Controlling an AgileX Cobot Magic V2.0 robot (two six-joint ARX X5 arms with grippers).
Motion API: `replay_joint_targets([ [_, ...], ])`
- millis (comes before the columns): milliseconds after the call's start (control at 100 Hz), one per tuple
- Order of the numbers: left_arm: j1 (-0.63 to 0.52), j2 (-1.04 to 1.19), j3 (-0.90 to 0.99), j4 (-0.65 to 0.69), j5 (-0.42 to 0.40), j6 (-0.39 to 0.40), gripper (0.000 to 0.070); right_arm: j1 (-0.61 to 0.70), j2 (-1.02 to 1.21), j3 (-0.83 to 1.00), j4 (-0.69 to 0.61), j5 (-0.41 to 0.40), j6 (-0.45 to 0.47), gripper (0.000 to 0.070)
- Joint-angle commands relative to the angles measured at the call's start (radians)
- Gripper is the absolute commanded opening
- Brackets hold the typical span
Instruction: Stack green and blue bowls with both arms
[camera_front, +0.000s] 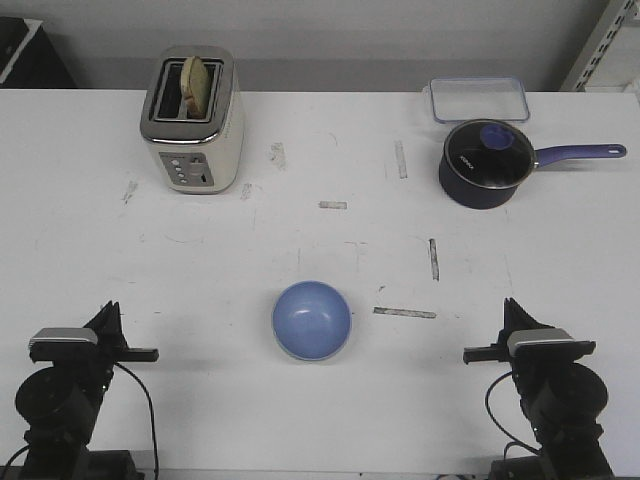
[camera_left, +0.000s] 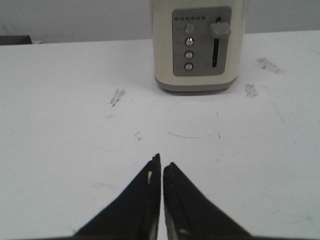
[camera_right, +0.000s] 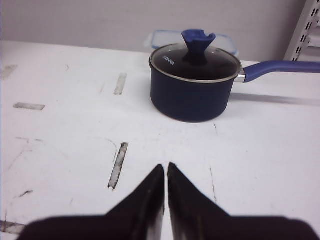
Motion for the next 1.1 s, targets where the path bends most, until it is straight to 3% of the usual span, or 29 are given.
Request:
replay_joint_targets([
  [0,0.002,-0.011,0.012,0.025,-0.003,-0.002,0.0002,0.002,0.005,0.006,0.018,-0.001,-0.005,0.0],
  [750,0.001,-0.058,0.007,0.047,-0.003,-0.002,0.0001,0.002,0.005,0.006,0.018,-0.001,-0.005,0.0],
  [1090,-0.053,-0.204,-0.241,0.22,-0.003,-0.048,0.0001,0.002,0.005,0.006,0.018,-0.001,-0.005,0.0],
])
